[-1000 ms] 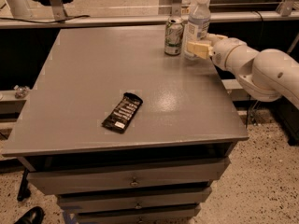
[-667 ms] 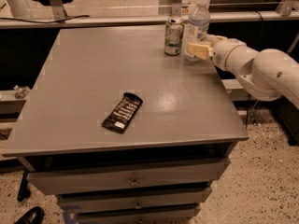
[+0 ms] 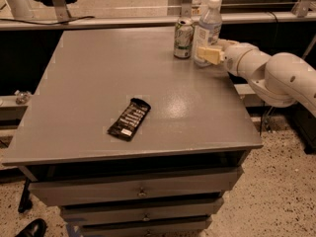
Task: Move blue plastic bottle near 7up can
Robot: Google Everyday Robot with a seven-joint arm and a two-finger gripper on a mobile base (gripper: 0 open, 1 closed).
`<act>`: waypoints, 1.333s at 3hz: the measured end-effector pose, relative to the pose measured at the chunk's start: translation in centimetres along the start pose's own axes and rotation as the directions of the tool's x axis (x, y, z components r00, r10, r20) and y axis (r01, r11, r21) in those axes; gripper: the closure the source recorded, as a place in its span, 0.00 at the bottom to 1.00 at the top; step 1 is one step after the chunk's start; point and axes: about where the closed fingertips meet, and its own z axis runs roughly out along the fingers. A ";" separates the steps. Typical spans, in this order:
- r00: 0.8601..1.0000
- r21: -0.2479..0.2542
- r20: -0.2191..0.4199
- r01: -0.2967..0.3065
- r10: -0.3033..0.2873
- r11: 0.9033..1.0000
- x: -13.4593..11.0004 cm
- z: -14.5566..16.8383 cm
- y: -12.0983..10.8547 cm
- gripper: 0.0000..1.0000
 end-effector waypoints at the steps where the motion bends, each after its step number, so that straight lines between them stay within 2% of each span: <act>1: 1.000 0.003 -0.005 -0.010 0.010 1.000 0.3 0.1 0.0 0.60; 3: 1.000 0.007 -0.010 -0.017 0.017 1.000 0.5 0.1 -0.3 0.13; 4: 1.000 0.009 -0.013 -0.017 0.017 1.000 0.5 0.0 -0.4 0.00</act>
Offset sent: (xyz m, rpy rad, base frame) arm 0.0005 -0.0087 -0.0058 0.0124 0.0189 -0.0199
